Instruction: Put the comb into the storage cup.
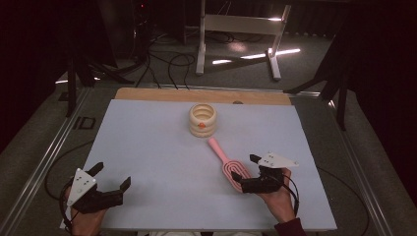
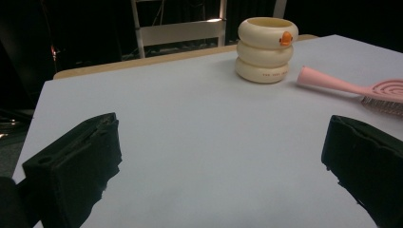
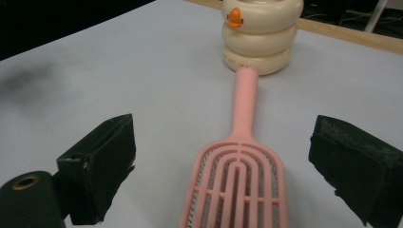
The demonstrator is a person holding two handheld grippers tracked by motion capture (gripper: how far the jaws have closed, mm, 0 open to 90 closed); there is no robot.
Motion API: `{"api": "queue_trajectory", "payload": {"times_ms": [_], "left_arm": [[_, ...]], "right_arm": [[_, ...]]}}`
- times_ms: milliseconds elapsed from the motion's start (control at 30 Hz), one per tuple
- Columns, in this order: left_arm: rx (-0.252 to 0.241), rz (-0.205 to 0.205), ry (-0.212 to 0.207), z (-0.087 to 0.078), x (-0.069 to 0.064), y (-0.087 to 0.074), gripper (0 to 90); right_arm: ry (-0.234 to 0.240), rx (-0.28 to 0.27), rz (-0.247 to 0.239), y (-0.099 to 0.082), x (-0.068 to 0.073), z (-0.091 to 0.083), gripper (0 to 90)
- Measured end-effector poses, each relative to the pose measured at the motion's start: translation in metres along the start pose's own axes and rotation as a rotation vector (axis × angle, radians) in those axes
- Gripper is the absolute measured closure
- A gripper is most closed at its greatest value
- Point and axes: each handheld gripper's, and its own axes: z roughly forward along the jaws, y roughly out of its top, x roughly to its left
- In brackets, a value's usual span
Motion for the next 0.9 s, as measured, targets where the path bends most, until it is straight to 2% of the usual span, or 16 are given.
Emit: {"api": "queue_trajectory", "payload": {"times_ms": [167, 333, 367, 433, 467, 533, 567, 600, 700, 767, 800, 833, 900], "left_arm": [[0.000, 0.003, 0.000, 0.000, 0.000, 0.000, 0.1], [-0.001, 0.002, 0.001, 0.000, 0.000, 0.000, 0.1], [-0.001, 0.002, 0.001, 0.000, 0.000, 0.000, 0.1], [-0.001, 0.002, 0.001, 0.000, 0.000, 0.000, 0.1], [-0.001, 0.002, 0.001, 0.000, 0.000, 0.000, 0.1], [0.001, 0.004, 0.000, 0.000, 0.000, -0.001, 0.1], [0.001, 0.004, 0.000, 0.000, 0.000, -0.001, 0.1], [0.004, 0.009, -0.002, 0.001, -0.001, -0.001, 0.1], [0.004, 0.008, -0.002, 0.001, -0.001, -0.001, 0.1], [0.005, 0.010, -0.001, 0.000, -0.001, -0.001, 0.1], [0.005, 0.010, -0.001, 0.000, -0.001, -0.001, 0.1], [0.004, 0.009, -0.001, 0.000, -0.001, -0.001, 0.1], [0.005, 0.009, 0.000, 0.001, -0.001, -0.001, 0.1]], "right_arm": [[0.017, 0.022, -0.005, -0.001, 0.006, 0.007, 9.1], [0.030, 0.044, -0.003, -0.002, 0.011, 0.014, 17.0], [0.028, 0.049, -0.002, -0.003, 0.013, 0.015, 20.0], [0.025, 0.052, -0.006, -0.004, 0.015, 0.016, 20.0], [0.025, 0.052, -0.006, -0.004, 0.015, 0.016, 24.1], [0.025, 0.052, -0.006, -0.004, 0.015, 0.016, 24.1], [0.013, 0.063, -0.024, -0.007, 0.021, 0.019, 24.1], [0.010, 0.066, -0.033, -0.009, 0.025, 0.021, 58.7], [0.007, 0.073, -0.048, -0.011, 0.027, 0.024, 73.8], [-0.017, 0.079, -0.071, -0.013, 0.029, 0.025, 85.9], [-0.017, 0.079, -0.071, -0.013, 0.029, 0.025, 85.9], [-0.024, 0.084, -0.078, -0.013, 0.031, 0.025, 89.8], [-0.029, 0.102, -0.097, -0.014, 0.033, 0.027, 90.0]]}}
